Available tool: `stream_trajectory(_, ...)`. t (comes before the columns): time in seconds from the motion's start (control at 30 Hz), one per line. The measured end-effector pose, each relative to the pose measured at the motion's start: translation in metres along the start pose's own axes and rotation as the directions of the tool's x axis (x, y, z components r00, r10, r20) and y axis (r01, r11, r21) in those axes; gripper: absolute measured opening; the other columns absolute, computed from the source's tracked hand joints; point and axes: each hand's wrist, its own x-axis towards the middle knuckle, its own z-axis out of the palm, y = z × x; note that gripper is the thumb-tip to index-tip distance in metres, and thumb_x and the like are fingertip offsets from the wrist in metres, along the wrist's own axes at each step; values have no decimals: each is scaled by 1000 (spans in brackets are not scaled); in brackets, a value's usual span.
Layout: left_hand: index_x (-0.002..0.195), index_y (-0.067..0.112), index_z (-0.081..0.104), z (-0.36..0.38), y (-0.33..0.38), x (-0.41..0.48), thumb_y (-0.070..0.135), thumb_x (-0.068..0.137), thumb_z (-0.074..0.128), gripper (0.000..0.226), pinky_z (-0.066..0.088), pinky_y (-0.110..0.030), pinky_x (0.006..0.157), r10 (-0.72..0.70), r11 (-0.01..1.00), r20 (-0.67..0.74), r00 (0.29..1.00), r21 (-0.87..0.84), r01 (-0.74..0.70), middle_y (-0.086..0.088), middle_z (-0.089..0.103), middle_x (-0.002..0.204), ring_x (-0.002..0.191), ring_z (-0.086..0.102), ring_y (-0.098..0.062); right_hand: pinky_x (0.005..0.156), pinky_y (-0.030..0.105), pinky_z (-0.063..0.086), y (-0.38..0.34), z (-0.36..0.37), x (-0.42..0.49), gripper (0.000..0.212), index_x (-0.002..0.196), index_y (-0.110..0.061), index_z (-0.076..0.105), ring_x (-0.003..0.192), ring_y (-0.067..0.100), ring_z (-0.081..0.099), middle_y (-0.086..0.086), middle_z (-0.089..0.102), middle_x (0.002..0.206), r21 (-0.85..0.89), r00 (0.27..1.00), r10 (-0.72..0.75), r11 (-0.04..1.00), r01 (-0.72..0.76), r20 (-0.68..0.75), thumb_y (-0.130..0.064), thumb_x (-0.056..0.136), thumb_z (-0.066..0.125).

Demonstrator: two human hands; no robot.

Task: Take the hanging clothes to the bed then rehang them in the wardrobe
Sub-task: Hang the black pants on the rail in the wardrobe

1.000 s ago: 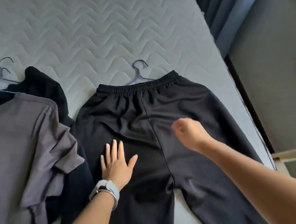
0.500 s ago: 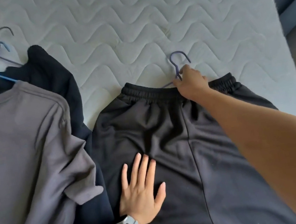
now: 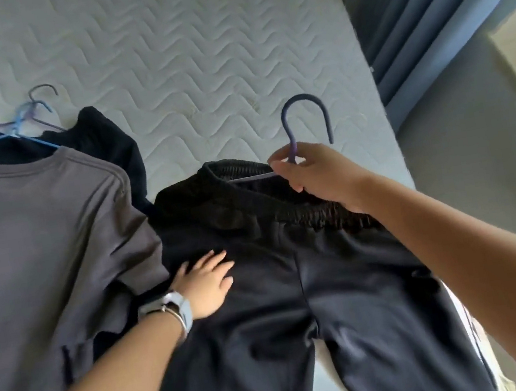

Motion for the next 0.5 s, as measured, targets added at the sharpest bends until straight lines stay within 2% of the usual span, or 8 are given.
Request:
stream_trajectory(0.03,137,22,40,-21,0,-16,35,97,30,44,20,-39,114,-34,994,17,999,-107,36,4,30,152,142,22,-17,39,12,30,-6,-1,-18,20,105,-20,61,37,0,39,-5,43,58,94,999,29,995,-30,17,-29,93,48)
stream_trajectory(0.1,125,16,53,-58,13,-58,27,96,38,34,35,-32,103,-102,933,-210,972,-359,20,1,50,134,126,44,-20,37,15,21,-21,-3,-55,20,104,-20,65,39,3,29,-5,37,59,257,997,70,963,-77,37,-28,92,50)
stream_trajectory(0.17,106,18,60,-91,40,-115,19,92,49,18,41,-21,88,-178,818,-462,869,-561,-131,0,59,111,103,55,-13,37,15,18,-40,-1,-93,16,95,-21,67,46,7,24,-5,36,59,380,992,107,916,-126,72,-29,90,54)
stream_trajectory(0.23,99,32,54,-119,75,-176,25,85,53,16,37,-6,80,-157,694,-572,805,-644,-323,8,56,100,94,53,-2,33,15,17,-63,0,-132,15,85,-21,64,43,6,22,-6,33,55,501,983,137,846,-182,124,-33,89,56)
stream_trajectory(0.3,104,43,47,-152,110,-235,39,80,52,25,32,2,85,-72,641,-586,807,-647,-413,21,47,107,103,46,5,31,14,16,-91,-1,-170,20,76,-20,59,38,5,21,-7,30,51,608,972,150,760,-229,179,-36,88,56)
stream_trajectory(0.37,109,42,51,-181,135,-278,51,78,44,33,24,2,94,23,692,-635,772,-547,-470,31,39,113,110,39,8,30,14,15,-124,-8,-204,22,71,-20,53,35,6,20,-7,30,47,717,970,129,655,-240,207,-33,88,56)
stream_trajectory(0.43,114,34,55,-211,149,-309,61,75,34,52,24,-5,100,75,774,-652,754,-439,-456,33,40,112,111,35,4,30,14,15,-157,-19,-235,17,74,-20,50,37,6,21,-6,35,48,798,979,80,568,-201,189,-25,90,54)
stream_trajectory(0.5,110,31,56,-243,154,-336,70,69,25,64,31,-18,103,65,831,-592,803,-413,-372,30,47,105,112,38,-4,31,13,18,-190,-31,-264,14,79,-19,49,37,6,25,-3,40,56,842,992,-9,530,-102,125,-18,93,50)
